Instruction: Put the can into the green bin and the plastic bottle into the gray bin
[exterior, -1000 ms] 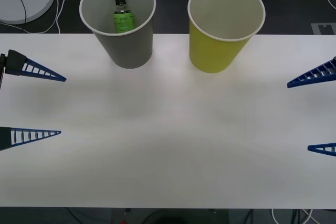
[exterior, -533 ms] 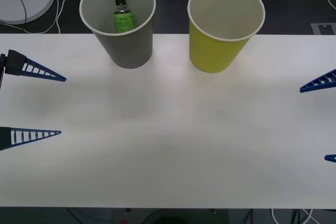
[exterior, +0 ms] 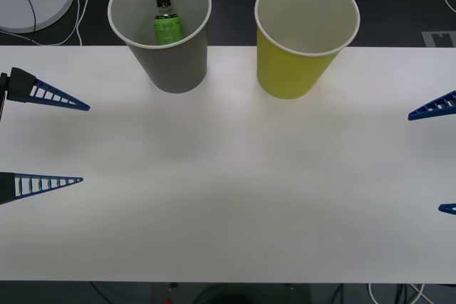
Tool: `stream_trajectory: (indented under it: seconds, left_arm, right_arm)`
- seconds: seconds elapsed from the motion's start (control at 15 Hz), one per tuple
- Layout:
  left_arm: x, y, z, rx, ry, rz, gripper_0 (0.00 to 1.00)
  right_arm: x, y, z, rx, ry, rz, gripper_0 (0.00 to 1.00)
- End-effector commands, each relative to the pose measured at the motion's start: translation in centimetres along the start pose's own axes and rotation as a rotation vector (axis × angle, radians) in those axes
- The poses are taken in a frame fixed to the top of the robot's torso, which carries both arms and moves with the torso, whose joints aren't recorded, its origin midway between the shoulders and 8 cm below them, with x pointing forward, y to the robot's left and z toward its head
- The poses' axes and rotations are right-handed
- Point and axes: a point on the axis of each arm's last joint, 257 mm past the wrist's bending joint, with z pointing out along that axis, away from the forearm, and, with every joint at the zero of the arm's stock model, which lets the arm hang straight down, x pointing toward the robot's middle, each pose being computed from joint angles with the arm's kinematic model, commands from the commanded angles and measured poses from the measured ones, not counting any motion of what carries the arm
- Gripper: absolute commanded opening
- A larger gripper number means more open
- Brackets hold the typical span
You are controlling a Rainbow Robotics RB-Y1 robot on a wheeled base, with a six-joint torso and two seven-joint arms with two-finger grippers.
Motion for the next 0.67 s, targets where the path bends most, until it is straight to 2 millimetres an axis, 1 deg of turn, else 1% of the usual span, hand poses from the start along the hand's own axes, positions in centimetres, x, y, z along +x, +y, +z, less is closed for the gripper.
stream_trajectory:
  seconds: [0.07, 0.33, 0.67]
  left_arm:
    - [0.0, 0.0, 0.0, 0.0, 0.0, 0.0, 1.0]
    - [0.0, 0.0, 0.0, 0.0, 0.0, 0.0, 1.0]
    - [0.0, 0.0, 0.0, 0.0, 0.0, 0.0, 1.0]
  right_arm:
    - [0.28, -0.52, 0.04, 0.024, 0.004, 0.005, 1.0]
    - [0.85, -0.72, 0.18, 0.042, 0.004, 0.006, 1.0]
    - [0.85, -0.72, 0.18, 0.042, 0.004, 0.004, 1.0]
